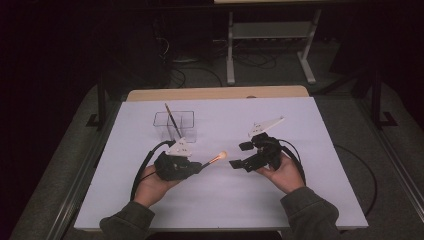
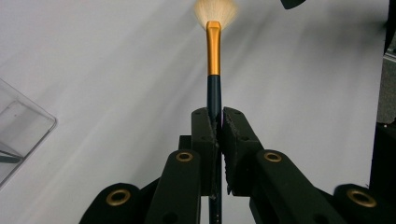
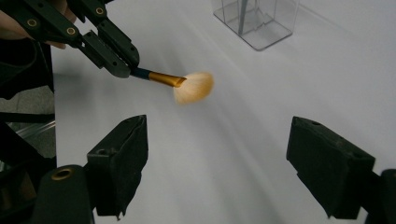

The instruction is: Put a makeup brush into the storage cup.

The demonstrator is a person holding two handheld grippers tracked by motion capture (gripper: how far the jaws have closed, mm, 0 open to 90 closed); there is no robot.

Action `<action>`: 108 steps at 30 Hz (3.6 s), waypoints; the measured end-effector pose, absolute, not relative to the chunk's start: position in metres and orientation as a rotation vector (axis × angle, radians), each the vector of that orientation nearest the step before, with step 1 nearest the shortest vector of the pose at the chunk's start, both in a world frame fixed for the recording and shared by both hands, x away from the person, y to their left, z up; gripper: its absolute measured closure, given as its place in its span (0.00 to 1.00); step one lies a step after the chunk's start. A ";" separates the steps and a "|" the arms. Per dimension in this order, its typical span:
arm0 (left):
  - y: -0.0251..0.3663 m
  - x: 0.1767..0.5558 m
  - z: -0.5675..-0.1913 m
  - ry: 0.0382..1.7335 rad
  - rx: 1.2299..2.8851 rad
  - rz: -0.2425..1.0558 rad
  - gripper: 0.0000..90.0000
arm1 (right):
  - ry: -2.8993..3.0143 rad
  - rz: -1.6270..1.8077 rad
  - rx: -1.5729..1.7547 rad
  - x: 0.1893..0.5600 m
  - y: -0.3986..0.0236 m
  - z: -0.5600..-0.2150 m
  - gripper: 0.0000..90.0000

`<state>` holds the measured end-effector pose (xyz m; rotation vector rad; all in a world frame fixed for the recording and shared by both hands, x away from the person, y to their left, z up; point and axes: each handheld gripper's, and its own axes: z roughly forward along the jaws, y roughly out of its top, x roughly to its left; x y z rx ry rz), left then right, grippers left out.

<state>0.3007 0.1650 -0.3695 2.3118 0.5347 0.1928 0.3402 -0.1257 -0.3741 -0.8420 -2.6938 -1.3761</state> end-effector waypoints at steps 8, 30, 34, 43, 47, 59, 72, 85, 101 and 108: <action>0.172 0.299 -0.368 0.547 2.288 0.196 0.93 | -2.678 -1.374 -0.805 0.342 -0.117 -0.373 0.19; 0.181 0.290 -0.362 0.497 2.225 0.198 0.93 | -2.602 -1.346 -0.664 0.347 -0.087 -0.368 0.25; 0.183 0.288 -0.363 0.464 2.210 0.179 0.93 | -2.588 -1.346 -0.612 0.346 -0.083 -0.368 0.31; 0.184 0.285 -0.364 0.395 2.193 0.146 0.93 | -2.532 -1.371 -0.520 0.345 -0.080 -0.369 0.42; 0.184 0.285 -0.364 0.387 2.185 0.134 0.93 | -2.516 -1.383 -0.471 0.345 -0.080 -0.368 0.51; 0.181 0.284 -0.364 0.354 2.186 0.118 0.93 | -2.437 -1.384 -0.411 0.347 -0.083 -0.368 0.76; 0.179 0.283 -0.365 0.346 2.182 0.119 0.93 | -2.355 -1.393 -0.402 0.352 -0.088 -0.371 0.89; 0.172 0.285 -0.367 0.350 2.231 0.102 0.79 | -2.401 -1.353 -0.342 0.348 -0.084 -0.362 0.92; 0.162 0.285 -0.367 0.320 2.311 0.008 0.92 | -2.573 -1.243 -0.236 0.340 -0.073 -0.340 0.92; 0.165 0.287 -0.369 0.316 2.283 0.006 0.94 | -2.559 -1.328 -0.257 0.336 -0.076 -0.342 0.80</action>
